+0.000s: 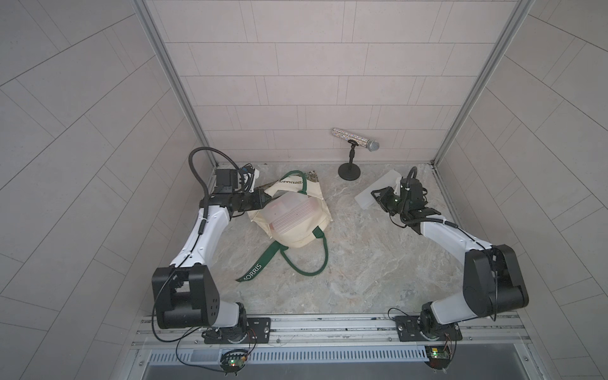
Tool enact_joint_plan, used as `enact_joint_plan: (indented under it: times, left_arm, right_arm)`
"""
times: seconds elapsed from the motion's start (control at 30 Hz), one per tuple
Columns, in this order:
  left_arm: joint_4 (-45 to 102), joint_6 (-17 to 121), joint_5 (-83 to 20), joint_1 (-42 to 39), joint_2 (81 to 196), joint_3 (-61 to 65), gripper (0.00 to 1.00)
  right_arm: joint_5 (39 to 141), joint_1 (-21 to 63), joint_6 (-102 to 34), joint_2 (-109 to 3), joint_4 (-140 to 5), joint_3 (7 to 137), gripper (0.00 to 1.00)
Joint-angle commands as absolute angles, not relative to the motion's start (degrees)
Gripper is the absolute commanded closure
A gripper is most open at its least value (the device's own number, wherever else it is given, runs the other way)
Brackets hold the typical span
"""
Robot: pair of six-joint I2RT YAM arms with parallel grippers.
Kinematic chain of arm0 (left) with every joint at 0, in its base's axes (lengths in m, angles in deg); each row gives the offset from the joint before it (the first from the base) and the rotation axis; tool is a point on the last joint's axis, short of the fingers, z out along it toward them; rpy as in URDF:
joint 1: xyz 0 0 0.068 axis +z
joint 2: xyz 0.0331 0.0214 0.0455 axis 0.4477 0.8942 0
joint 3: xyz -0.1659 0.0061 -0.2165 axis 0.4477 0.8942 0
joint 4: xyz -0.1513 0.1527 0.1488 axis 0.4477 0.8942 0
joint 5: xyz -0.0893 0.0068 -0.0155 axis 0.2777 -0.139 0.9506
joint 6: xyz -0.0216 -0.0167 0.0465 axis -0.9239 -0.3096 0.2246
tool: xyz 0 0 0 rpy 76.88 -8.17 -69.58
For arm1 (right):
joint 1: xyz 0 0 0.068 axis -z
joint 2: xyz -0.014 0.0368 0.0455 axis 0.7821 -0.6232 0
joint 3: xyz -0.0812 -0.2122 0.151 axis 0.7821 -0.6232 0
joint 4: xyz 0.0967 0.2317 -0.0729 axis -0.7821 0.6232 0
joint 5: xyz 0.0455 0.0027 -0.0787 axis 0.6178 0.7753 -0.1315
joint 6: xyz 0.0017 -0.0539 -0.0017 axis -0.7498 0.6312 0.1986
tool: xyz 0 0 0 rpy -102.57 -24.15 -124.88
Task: Take out the pencil case from the canvas bag
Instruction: Place the pencil case at the center of the board.
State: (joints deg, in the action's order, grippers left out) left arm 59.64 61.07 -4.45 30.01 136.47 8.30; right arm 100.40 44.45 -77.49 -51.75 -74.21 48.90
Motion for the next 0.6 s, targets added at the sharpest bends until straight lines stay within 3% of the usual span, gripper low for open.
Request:
enact_joint_plan:
  times: [0.0,0.57]
  left_arm:
    - [59.3,60.3,-4.1,30.8,135.6,9.3,1.00]
    - [58.7,59.5,-3.2,31.9,135.7,9.9,1.00]
  right_arm:
    - [100.9,45.2,-79.9,-54.7,-76.8,52.0,0.75]
    - [98.2,49.1,-86.7,-75.1,-75.9,65.6,0.76]
